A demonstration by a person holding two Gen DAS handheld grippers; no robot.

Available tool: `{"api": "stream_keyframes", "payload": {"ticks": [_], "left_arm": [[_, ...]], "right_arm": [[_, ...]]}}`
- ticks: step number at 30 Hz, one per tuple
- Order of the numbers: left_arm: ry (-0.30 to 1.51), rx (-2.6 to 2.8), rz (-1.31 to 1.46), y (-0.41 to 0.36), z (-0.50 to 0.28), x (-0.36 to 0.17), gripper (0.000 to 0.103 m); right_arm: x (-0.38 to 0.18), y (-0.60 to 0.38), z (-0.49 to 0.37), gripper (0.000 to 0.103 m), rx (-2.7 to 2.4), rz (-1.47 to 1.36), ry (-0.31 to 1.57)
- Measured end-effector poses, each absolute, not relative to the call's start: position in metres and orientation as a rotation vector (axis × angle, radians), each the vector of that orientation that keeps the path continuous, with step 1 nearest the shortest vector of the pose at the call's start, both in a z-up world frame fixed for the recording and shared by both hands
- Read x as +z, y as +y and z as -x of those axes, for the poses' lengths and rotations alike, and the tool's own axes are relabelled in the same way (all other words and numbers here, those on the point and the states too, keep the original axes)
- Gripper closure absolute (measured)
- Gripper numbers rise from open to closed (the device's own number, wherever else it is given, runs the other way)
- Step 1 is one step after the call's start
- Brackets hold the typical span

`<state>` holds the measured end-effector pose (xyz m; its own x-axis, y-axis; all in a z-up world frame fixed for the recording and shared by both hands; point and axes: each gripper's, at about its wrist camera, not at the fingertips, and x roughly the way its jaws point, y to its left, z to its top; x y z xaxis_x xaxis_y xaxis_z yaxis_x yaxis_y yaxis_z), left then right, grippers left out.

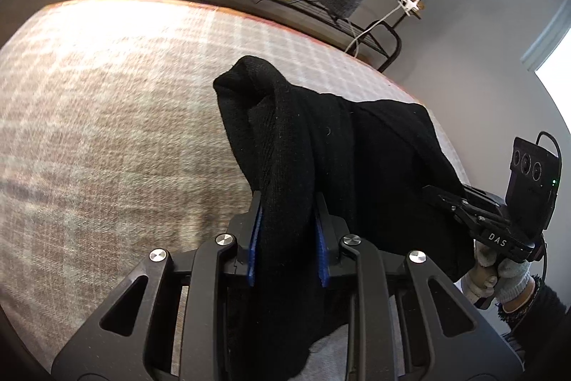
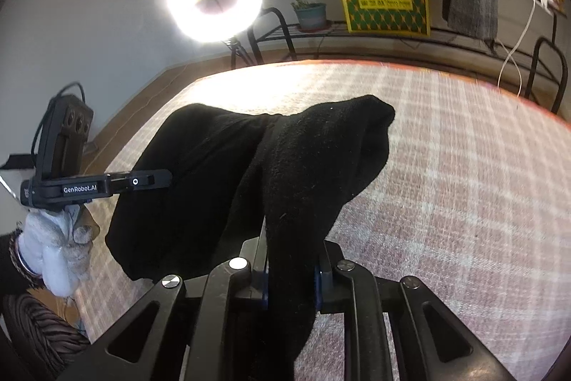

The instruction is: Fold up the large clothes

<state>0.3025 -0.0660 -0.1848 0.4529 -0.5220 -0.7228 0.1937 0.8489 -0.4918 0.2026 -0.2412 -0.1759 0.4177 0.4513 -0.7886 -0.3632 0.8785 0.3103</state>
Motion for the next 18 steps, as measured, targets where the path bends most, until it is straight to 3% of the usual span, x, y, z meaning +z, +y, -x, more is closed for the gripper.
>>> {"api": "stream_keyframes", "payload": {"ticks": [18], "left_arm": [[1.009,-0.519,0.304,-0.118,-0.293,-0.157,0.080]], "right_arm": [[-0.142,-0.276,-0.173,0.089,0.468,-0.059,0.957]]}}
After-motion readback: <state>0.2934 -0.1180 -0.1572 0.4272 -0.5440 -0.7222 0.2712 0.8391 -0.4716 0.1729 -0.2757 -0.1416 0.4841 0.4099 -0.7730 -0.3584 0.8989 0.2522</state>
